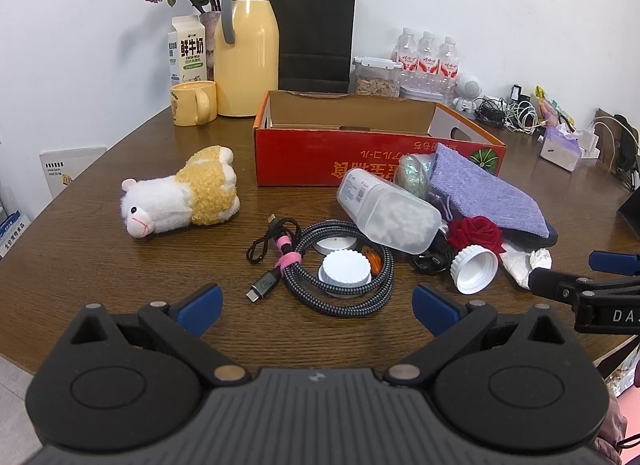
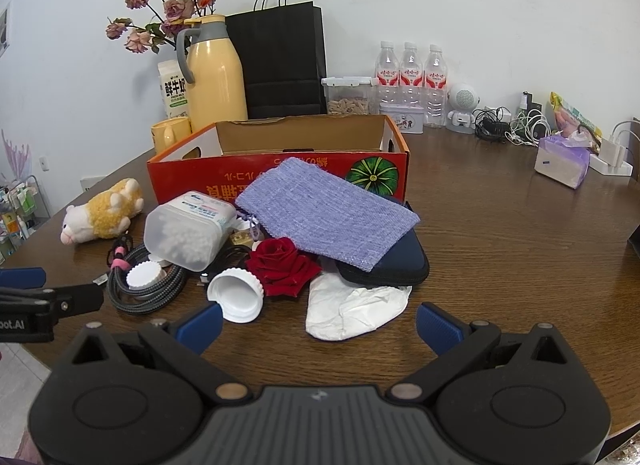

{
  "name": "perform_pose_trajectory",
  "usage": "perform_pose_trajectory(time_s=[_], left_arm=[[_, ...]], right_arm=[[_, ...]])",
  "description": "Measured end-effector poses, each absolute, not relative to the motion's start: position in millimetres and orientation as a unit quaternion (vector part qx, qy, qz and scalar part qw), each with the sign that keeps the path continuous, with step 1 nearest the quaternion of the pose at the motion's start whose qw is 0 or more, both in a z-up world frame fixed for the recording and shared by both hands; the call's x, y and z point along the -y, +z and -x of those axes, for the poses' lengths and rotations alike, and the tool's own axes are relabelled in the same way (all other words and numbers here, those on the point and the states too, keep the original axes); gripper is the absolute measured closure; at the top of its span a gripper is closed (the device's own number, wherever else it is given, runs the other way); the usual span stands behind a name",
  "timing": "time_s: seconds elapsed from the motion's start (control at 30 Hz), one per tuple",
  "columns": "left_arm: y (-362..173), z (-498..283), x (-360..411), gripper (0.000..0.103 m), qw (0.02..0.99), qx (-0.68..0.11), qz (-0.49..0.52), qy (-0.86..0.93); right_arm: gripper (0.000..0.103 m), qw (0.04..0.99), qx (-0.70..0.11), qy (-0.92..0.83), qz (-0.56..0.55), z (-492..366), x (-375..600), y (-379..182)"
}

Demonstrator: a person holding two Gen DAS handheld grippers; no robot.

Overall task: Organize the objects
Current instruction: 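Grasp the plush lamb with the left tool while the right tool grasps a white bottle cap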

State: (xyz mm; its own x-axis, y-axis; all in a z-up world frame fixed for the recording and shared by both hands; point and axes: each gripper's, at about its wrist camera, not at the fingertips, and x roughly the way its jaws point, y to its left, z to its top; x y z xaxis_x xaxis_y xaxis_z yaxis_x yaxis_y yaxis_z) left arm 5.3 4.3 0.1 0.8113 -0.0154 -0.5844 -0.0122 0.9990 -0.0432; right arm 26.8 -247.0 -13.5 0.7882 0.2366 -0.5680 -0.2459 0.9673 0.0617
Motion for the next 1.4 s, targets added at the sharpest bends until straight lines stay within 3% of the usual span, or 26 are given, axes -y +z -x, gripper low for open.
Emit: perform_pose_trajectory(time_s=[0.23, 0.4, 0.67, 1.0, 1.13, 1.27, 1.4], left_arm=[[-10, -19, -11, 0.000, 0.946, -0.324, 0.028, 0.002], [-17, -29, -11, 0.000, 0.941, -0.336, 0.027, 0.007], [-22, -37, -14, 0.000, 0.939, -0.344, 0.026, 0.016], [-24, -40, -20, 0.000, 0.937, -0.348, 0.029, 0.023], [-25, -38, -27, 0.000, 0.937, -0.348, 0.033, 0.028], [-25, -36, -32, 0.000, 0.936, -0.348, 0.037, 0.032], [-25, -35, -37, 0.000, 0.936, -0.348, 0.042, 0.034]], right_arm=[[0.000, 0.944, -0.305, 0.120, 0.018, -40, 250, -24], [0.010, 0.940, -0.320, 0.115, 0.028, -55, 254, -37], [0.012, 0.943, -0.300, 0.144, 0.016, -57, 258, -29], [0.046, 0.925, -0.296, 0.233, 0.046, -53, 212, -28], [0.049, 0.923, -0.293, 0.241, 0.064, -56, 196, -32], [0.064, 0.924, -0.292, 0.231, 0.092, -56, 184, -36], [0.064, 0.925, -0.288, 0.227, 0.097, -56, 182, -37]])
